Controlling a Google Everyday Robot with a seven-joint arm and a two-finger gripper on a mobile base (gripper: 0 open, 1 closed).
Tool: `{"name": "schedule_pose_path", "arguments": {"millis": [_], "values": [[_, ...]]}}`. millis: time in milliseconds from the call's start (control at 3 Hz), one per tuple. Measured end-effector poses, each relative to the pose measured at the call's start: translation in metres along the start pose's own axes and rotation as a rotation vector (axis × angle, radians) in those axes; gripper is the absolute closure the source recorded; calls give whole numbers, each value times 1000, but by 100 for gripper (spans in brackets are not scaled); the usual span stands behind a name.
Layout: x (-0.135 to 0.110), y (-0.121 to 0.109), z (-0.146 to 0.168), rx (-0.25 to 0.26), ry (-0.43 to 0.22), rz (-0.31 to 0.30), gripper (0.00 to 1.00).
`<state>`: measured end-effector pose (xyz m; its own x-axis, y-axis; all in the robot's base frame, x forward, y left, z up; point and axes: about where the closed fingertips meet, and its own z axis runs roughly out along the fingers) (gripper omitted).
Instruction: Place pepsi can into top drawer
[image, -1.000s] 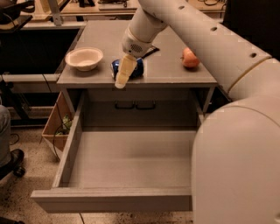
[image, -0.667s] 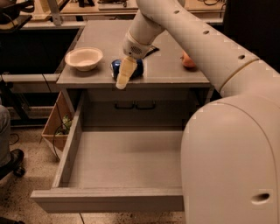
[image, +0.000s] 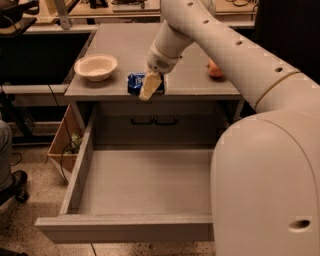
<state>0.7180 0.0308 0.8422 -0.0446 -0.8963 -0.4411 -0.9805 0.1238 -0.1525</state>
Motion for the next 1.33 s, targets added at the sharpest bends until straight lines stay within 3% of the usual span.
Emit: {"name": "schedule_pose_path", "arguments": {"millis": [333, 667, 1000, 1333], "values": [[6, 24, -20, 7, -19, -24, 73], [23, 68, -47, -4, -24, -37, 96], [54, 118, -62, -42, -25, -24, 100], [81, 165, -46, -98, -33, 4, 100]]}}
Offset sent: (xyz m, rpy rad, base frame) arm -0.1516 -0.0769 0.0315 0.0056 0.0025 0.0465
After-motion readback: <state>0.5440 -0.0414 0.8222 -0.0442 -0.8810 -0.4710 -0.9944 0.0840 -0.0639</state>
